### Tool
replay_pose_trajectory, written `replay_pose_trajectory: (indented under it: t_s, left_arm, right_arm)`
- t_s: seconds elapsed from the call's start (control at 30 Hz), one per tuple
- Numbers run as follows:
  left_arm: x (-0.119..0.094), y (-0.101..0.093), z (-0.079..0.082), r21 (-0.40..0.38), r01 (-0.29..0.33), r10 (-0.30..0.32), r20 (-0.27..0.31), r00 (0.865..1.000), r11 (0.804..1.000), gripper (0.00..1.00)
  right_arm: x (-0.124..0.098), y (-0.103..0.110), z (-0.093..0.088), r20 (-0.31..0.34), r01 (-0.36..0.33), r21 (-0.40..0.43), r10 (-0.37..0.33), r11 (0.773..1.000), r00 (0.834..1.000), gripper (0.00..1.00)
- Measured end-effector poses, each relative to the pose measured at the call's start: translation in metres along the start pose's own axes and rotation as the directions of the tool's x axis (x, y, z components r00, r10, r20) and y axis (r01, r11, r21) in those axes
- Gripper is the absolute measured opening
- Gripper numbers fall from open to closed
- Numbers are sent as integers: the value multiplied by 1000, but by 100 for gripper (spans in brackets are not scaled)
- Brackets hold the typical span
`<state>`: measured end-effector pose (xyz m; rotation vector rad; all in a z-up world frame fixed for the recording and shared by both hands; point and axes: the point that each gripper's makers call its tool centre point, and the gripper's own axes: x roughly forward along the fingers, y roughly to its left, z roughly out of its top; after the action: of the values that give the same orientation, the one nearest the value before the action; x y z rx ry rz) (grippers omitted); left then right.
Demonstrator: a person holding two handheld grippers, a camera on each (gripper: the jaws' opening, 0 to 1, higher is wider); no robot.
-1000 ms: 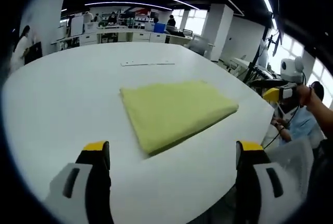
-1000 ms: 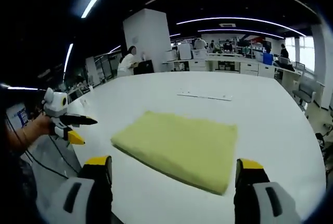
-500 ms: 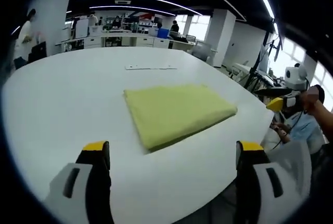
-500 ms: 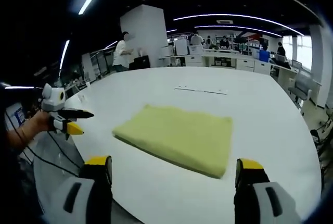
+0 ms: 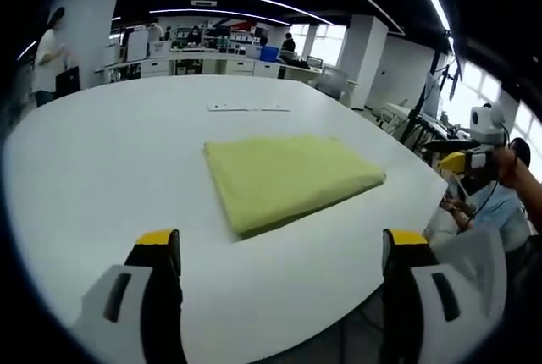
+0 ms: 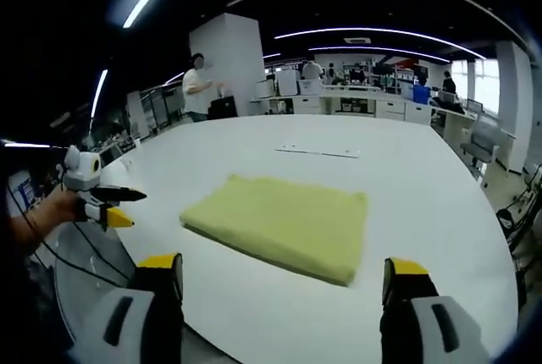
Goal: Fold the garment on the visible template until the final outline fits inside the template.
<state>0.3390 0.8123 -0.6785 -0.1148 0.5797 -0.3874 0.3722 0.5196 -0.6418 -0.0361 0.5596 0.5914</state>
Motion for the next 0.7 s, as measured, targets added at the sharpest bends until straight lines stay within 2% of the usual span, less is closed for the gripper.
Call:
replay_pose_trajectory:
  t_s: [0.4,0.7]
  left_arm:
    - [-3,-4,-4,-2,-18,18,0,1000,1000,95]
    - [-7,-2,-5,-8,-34,34,8,999,999,96]
  right_arm:
    - [-10,0,-4,1,0,-15,0,1000,1000,98]
    - [-9,0,-5,3,-18,-22,18,1000,1000,99]
